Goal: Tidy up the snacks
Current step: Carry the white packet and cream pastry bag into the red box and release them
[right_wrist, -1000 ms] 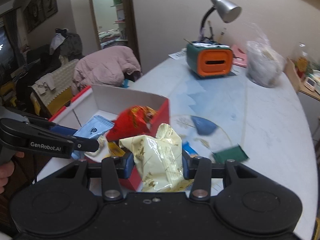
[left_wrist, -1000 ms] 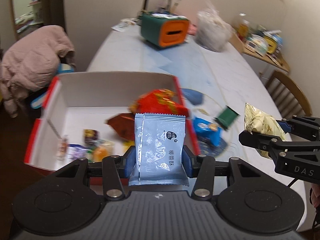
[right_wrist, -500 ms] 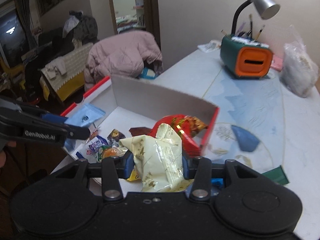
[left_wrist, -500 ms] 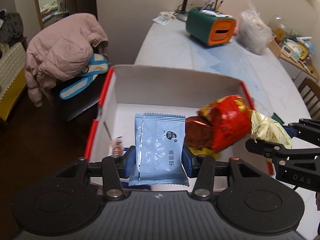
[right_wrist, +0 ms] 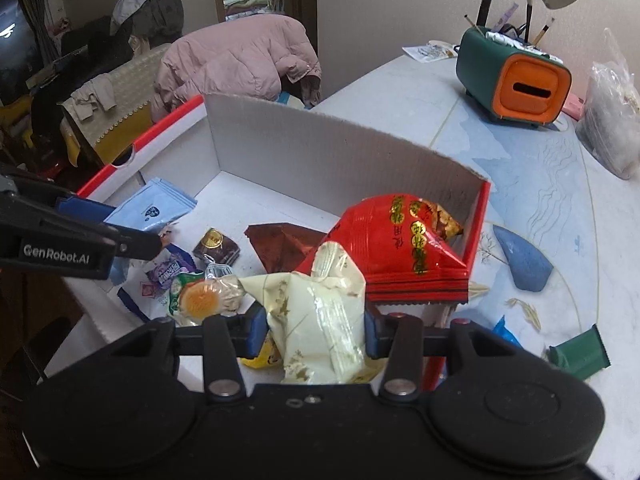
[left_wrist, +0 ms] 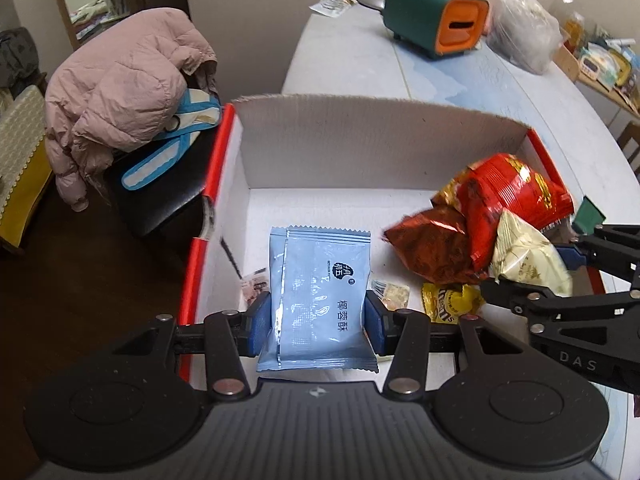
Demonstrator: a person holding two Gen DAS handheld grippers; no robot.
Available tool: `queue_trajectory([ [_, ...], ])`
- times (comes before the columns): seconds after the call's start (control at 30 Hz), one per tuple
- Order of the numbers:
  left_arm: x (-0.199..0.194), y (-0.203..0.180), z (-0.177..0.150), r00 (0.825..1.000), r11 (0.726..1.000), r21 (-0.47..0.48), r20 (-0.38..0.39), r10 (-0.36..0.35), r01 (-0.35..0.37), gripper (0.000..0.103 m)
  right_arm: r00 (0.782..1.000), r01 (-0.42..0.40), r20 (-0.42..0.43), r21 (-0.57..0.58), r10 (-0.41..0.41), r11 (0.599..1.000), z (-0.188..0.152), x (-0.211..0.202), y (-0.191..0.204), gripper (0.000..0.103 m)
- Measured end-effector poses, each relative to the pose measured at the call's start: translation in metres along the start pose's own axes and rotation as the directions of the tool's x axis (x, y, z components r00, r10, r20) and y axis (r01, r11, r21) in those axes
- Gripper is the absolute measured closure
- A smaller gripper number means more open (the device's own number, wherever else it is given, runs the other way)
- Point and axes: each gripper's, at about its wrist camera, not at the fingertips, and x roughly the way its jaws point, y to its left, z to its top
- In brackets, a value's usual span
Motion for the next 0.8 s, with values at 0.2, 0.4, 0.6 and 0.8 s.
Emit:
queue_trajectory([
  [0.2,0.013,-0.007,-0.005,0.999,0.999,0.039,-0.040,0.004,-0.003,0.056,1.000,0.013,-0.012,-0.012,-0.013,1.000,-0.005,0.003,0.004,0.054],
  [0.4,0.019,-0.012,-0.010,0.998,0.998,0.059,-0.058,0.012,-0.008,0.056,1.000,0.024,-0.001,-0.013,-0.024,1.000,-0.008,-0.001,0.006,0.037],
  [0.6,0.017,-0.012,-0.013,0.999,0.999,0.049,-0.051,0.002,0.001,0.048,1.000,0.025,0.014,0.003,-0.025,1.000,-0.010,-0.008,0.004,0.030],
  [0.8,0.004,-0.011,-0.016,0.999,0.999,0.031,-0.023,-0.023,0.024,0.042,0.999,0.005,0.048,0.022,-0.006,1.000,-0.011,-0.024,0.001,0.022],
])
